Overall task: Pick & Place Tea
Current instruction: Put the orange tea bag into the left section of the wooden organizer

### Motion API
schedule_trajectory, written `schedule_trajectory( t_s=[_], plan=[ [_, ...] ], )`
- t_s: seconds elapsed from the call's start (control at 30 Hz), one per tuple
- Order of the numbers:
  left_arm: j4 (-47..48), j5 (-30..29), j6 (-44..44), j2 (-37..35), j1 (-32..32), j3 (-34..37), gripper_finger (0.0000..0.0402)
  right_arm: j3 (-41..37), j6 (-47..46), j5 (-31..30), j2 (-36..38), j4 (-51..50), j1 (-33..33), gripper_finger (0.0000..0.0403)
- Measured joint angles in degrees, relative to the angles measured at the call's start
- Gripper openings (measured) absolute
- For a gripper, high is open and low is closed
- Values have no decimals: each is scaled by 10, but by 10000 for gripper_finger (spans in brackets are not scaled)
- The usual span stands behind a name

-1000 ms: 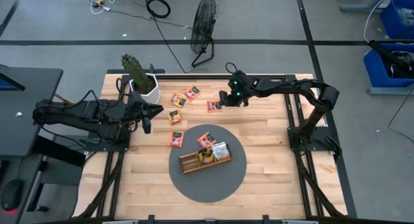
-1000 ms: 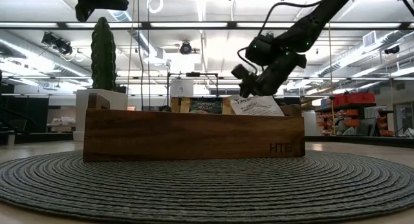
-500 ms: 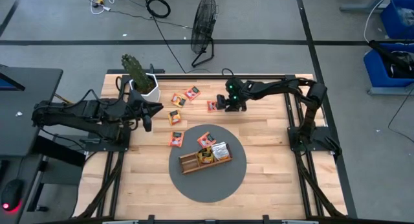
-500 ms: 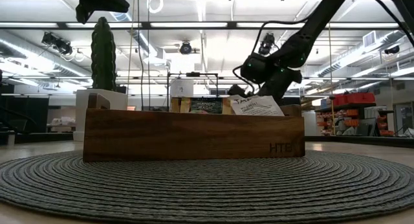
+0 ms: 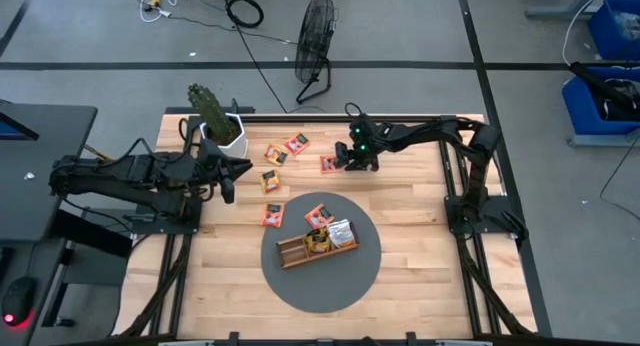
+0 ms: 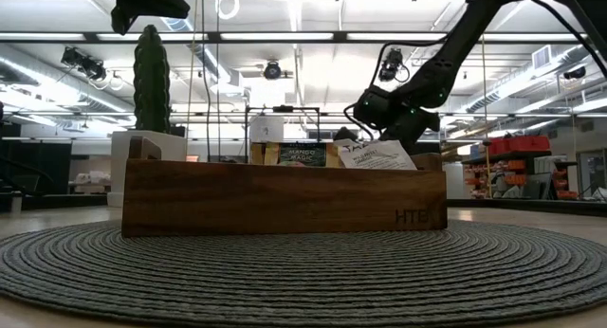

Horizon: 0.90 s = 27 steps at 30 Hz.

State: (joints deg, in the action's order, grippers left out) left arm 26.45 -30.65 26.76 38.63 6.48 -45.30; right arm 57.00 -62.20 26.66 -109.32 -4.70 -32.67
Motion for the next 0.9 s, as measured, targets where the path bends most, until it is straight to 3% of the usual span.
schedule_trajectory(
  t_s=[0.43,0.57,0.7,0.9],
  plan=[
    [0,0,3,0,0,0,60,0,-8,21,-25,50,0,163],
    [0,0,14,0,0,0,60,-1,-8,13,-28,57,0,113],
    [0,0,16,0,0,0,60,-2,20,-2,-29,59,-3,24],
    [0,0,18,0,0,0,60,-2,45,-10,-24,58,-3,4]
  ],
)
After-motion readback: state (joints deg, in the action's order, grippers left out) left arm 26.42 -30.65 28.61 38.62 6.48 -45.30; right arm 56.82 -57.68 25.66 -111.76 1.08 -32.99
